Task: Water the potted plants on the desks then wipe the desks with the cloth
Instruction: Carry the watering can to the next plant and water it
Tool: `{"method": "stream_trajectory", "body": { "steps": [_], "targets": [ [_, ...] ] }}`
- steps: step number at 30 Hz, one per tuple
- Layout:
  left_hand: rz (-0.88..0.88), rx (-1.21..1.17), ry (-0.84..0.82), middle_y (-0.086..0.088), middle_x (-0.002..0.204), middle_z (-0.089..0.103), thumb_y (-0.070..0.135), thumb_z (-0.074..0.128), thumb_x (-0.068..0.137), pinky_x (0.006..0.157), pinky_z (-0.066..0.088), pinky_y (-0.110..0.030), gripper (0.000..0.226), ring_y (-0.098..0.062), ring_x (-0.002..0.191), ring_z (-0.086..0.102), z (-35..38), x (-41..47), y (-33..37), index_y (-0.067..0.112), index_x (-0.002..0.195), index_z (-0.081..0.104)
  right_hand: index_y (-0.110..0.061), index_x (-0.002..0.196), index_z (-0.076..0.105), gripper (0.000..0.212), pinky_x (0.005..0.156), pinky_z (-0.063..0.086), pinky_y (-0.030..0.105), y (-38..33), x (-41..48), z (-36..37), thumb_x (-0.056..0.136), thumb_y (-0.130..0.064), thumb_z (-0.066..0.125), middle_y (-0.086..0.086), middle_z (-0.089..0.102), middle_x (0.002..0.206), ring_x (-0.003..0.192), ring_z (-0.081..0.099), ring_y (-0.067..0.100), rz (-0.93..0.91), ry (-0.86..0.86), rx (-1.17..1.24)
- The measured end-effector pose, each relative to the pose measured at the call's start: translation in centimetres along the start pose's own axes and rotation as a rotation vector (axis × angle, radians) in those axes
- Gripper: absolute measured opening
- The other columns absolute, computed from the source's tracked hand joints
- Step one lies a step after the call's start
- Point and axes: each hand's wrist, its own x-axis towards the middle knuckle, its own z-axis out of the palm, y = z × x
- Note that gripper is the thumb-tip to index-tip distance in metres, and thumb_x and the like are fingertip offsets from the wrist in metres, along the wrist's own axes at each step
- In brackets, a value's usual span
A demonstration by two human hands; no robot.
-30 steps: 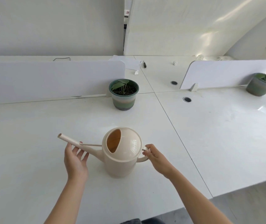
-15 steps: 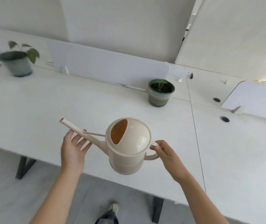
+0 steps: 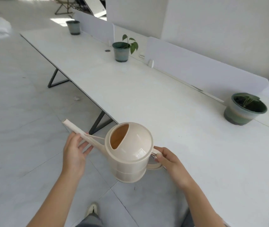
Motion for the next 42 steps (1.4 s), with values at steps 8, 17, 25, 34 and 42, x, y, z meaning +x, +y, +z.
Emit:
{"method": "stream_trajectory", "body": {
  "steps": [8,17,25,34,42],
  "targets": [
    [0.054,-0.080,0.120,-0.003,0.096,0.062,0.022,0.041,0.095,0.080,0.047,-0.036,0.015,-0.020,0.095,0.059,-7.8,4.6,4.7,0.019,0.105,0.052,-0.027,0.092,0.065,0.022,0.085,0.042,0.018,-3.0,6.7,8.4,0.077,-0.025,0.048,-0.028,0.067,0.104,0.098,0.058,-0.010,-0.030,-0.146,0.000],
    [0.054,-0.106,0.059,-0.004,0.096,0.058,0.018,0.040,0.095,0.082,0.047,-0.036,0.018,-0.020,0.094,0.057,-14.9,14.7,12.3,0.024,0.090,0.056,-0.021,0.093,0.068,0.026,0.094,0.038,0.034,-5.9,14.9,19.6,0.072,-0.022,0.053,-0.013,0.071,0.098,0.099,0.056,0.015,-0.050,-0.092,0.053],
    [0.050,-0.124,0.021,-0.003,0.099,0.055,0.018,0.040,0.095,0.089,0.045,-0.038,0.016,-0.020,0.098,0.054,-17.7,22.1,16.7,0.024,0.096,0.055,-0.022,0.077,0.072,0.021,0.086,0.040,0.030,-9.7,21.2,25.4,0.073,-0.021,0.051,-0.013,0.072,0.087,0.088,0.058,0.013,-0.059,-0.061,0.110],
    [0.054,-0.104,0.032,-0.006,0.112,0.053,0.016,0.037,0.096,0.091,0.045,-0.037,0.039,-0.018,0.101,0.055,-16.9,32.3,18.8,0.018,0.134,0.043,-0.007,0.083,0.062,0.028,0.081,0.044,0.028,-12.1,32.1,26.7,0.066,-0.028,0.064,-0.011,0.072,0.084,0.084,0.062,0.008,-0.056,-0.093,0.138],
    [0.088,-0.090,0.051,-0.004,0.101,0.058,0.015,0.041,0.095,0.091,0.046,-0.038,0.040,-0.020,0.102,0.056,-14.5,46.1,22.1,0.015,0.135,0.042,-0.020,0.081,0.074,0.029,0.075,0.045,0.022,-15.6,46.4,28.7,0.058,-0.039,0.071,-0.007,0.073,0.081,0.079,0.063,0.006,-0.068,-0.146,0.181]
  ]
}}
